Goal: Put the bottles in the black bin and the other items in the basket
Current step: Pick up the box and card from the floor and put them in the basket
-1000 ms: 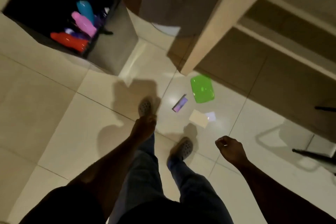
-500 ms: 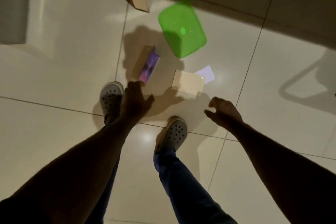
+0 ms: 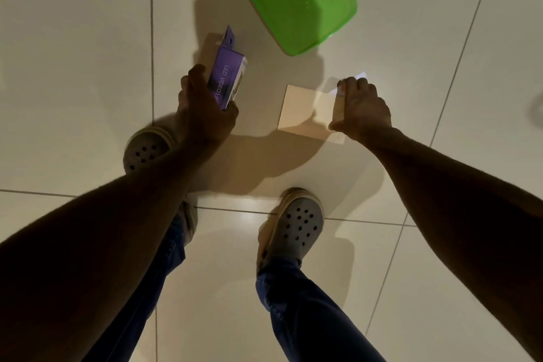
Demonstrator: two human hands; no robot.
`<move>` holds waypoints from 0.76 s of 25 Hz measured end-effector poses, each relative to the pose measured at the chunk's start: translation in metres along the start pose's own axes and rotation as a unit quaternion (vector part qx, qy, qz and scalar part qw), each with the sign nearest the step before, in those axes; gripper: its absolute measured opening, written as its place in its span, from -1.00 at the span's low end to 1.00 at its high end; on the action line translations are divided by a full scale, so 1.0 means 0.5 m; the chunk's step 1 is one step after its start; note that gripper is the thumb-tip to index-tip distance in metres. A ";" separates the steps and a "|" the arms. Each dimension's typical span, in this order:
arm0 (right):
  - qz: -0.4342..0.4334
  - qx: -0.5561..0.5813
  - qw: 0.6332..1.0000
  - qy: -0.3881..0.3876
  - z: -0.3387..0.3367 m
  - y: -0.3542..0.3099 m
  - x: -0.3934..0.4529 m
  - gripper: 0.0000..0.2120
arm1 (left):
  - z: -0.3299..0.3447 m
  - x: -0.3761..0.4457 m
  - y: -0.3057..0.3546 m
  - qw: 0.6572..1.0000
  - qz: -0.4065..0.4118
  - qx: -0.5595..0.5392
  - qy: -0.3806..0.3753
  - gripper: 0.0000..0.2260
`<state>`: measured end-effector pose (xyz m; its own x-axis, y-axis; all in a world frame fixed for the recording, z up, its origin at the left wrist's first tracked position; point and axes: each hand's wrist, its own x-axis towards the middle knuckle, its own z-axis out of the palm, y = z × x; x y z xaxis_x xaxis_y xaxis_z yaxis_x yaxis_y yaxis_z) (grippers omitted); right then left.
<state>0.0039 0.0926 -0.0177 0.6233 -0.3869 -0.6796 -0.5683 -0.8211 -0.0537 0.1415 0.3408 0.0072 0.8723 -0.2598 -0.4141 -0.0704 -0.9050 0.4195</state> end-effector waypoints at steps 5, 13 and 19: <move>0.020 -0.044 0.999 0.013 -0.003 0.000 0.000 -0.28 | -0.007 -0.002 -0.019 1.000 -0.013 -0.022 -0.017 -0.52; 0.070 0.151 0.985 0.033 -0.070 -0.069 -0.148 -0.88 | -0.147 -0.115 -0.035 0.968 -0.119 -0.202 -0.086 -0.58; 0.050 0.246 0.967 0.053 -0.387 -0.212 -0.473 -0.75 | -0.515 -0.301 0.044 0.887 -0.225 -0.395 -0.081 -0.71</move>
<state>0.0208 0.1898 0.2902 0.5887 -0.5167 -0.6216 -0.7989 -0.4891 -0.3500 0.1331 0.4469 0.2866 0.6401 -0.0345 -0.7675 0.6844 -0.4285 0.5900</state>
